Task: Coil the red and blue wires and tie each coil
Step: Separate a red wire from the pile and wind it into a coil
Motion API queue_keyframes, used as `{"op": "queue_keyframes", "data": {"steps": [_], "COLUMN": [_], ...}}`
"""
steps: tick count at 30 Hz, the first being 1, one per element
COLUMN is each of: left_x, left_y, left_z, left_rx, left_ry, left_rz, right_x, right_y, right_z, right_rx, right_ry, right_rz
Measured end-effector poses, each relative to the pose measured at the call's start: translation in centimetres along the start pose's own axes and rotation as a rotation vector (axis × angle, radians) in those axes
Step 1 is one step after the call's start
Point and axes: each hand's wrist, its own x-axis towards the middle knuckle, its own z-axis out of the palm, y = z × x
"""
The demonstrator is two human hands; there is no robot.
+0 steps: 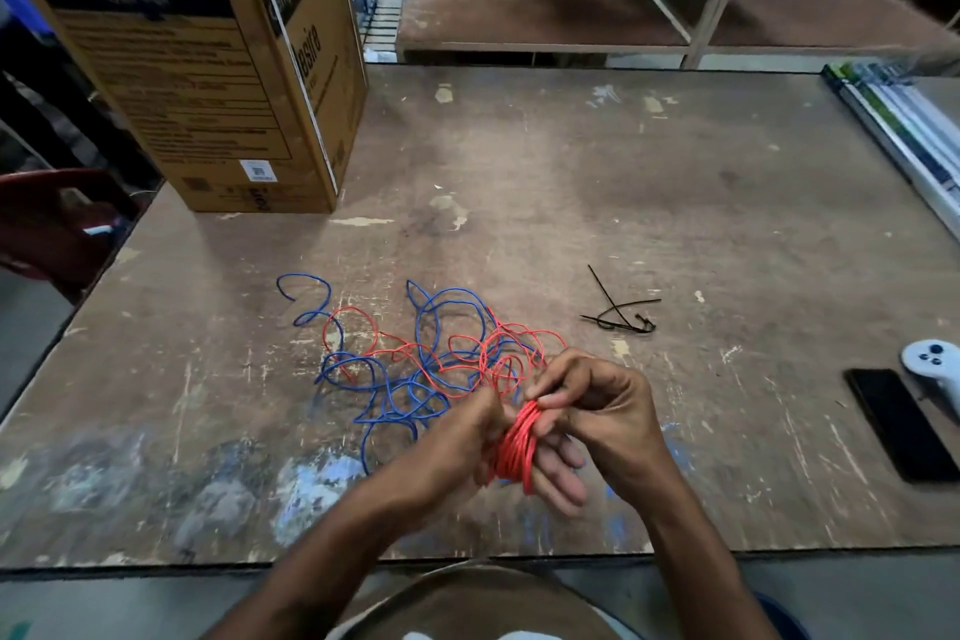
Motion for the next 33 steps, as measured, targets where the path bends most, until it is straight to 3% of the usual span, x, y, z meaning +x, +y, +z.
{"op": "queue_keyframes", "data": {"steps": [2,5,10,12,16,19,20,21,22,24,25,27,29,33], "left_x": [-0.7,-2.3,-2.0,-2.0,-2.6,-3.2,-3.0,-2.4,-1.7,-0.4,-0.3,-0.4,-0.6,-0.3], "left_y": [-0.1,0.9,1.8,1.9,2.2,2.7,2.3,2.1,1.9,1.3,1.2,1.5,2.1,2.5], "left_z": [-1.3,-2.9,-3.3,-2.2,2.1,2.7,2.0,1.4,0.7,-0.8,-1.6,-3.1,-4.3,-5.0], "left_rx": [-0.072,-0.136,-0.079,-0.086,0.027,0.627,0.751,0.681,0.4,-0.17,-0.334,-0.4,-0.382,-0.322], "left_ry": [-0.172,-0.499,-0.618,-0.496,0.175,0.506,0.541,0.559,0.513,0.22,0.073,-0.244,-0.45,-0.543], "left_rz": [-0.087,-0.078,-0.012,-0.017,-0.004,0.121,0.114,0.109,0.093,0.028,0.006,0.039,0.1,0.107], "right_x": [-0.2,-0.1,0.4,0.4,0.4,0.8,1.1,1.3,1.6,2.0,2.1,2.1,2.4,2.8], "right_y": [0.0,-0.3,-0.4,-0.4,-0.2,0.0,0.1,0.2,0.1,0.0,-0.1,-0.2,-0.1,-1.1], "right_z": [-0.1,0.4,0.0,-0.6,-0.3,1.1,1.3,1.2,1.1,0.6,0.5,0.6,0.7,0.2], "right_rx": [0.075,0.092,0.139,0.093,0.058,0.022,-0.01,-0.042,-0.062,-0.037,0.006,0.091,0.13,0.085], "right_ry": [-0.026,-0.166,-0.293,-0.239,-0.143,-0.09,-0.081,-0.072,-0.055,0.007,0.04,0.051,-0.029,-0.166], "right_rz": [0.038,0.084,0.2,0.217,0.152,0.047,0.005,-0.029,-0.048,-0.021,0.015,0.088,0.14,0.184]}}
